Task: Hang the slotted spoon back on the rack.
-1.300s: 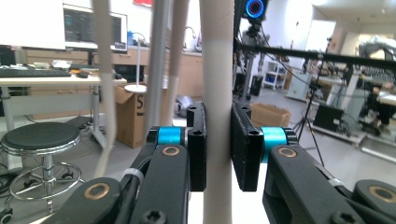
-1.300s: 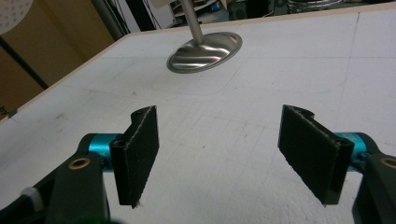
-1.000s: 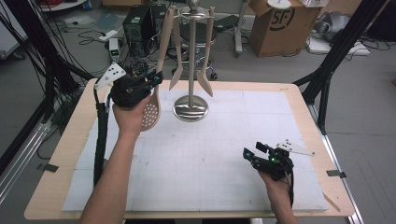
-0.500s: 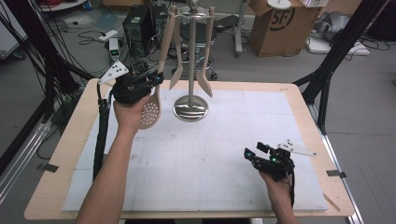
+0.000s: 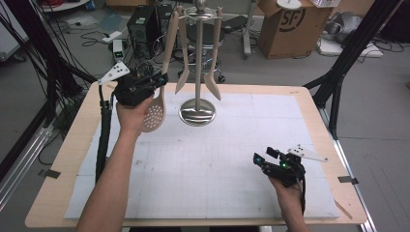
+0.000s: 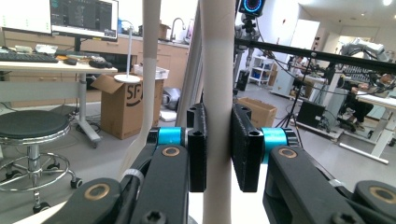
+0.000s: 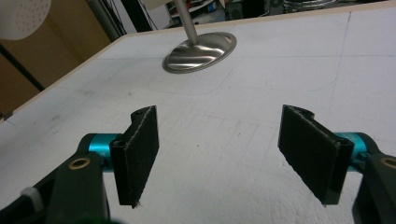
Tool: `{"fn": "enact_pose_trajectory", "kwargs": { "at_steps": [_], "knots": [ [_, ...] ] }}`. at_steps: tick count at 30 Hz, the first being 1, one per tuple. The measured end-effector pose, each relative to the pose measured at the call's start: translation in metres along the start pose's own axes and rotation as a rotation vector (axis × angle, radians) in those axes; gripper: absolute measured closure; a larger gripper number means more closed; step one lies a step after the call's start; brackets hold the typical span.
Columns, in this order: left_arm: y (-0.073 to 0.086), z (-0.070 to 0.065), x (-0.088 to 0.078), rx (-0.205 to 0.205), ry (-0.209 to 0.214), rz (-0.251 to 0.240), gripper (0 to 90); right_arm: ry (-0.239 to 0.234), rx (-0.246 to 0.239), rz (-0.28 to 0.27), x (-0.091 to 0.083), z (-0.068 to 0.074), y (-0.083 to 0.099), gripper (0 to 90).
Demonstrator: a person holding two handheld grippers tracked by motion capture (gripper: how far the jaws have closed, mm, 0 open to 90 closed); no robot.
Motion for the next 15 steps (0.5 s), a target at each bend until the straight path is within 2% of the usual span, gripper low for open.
{"fn": "enact_pose_trajectory", "kwargs": {
  "at_steps": [7, 12, 14, 15],
  "knots": [
    [0.006, 0.005, 0.007, 0.004, 0.008, 0.015, 78.1, 0.003, -0.001, 0.003, 0.000, -0.001, 0.001, 28.1],
    [0.013, 0.006, 0.014, -0.021, 0.047, 0.024, 77.9, 0.003, -0.004, 0.009, 0.002, -0.001, 0.002, 28.2],
    [0.015, 0.008, 0.015, -0.029, 0.026, 0.022, 76.2, 0.004, -0.005, 0.010, 0.002, -0.001, 0.002, 28.1],
    [0.014, 0.009, 0.015, -0.040, 0.024, 0.011, 72.7, 0.005, -0.007, 0.009, 0.002, -0.001, 0.002, 28.2]
  ]
}}
Point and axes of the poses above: each handheld gripper's, and its own axes: x roughly forward along the jaws, y roughly out of its underside, z roughly to its left, the point moved 6 cm from there along x, roughly forward along the jaws, and after that the axes turned 1 degree about -x, right-handed, at the moved point
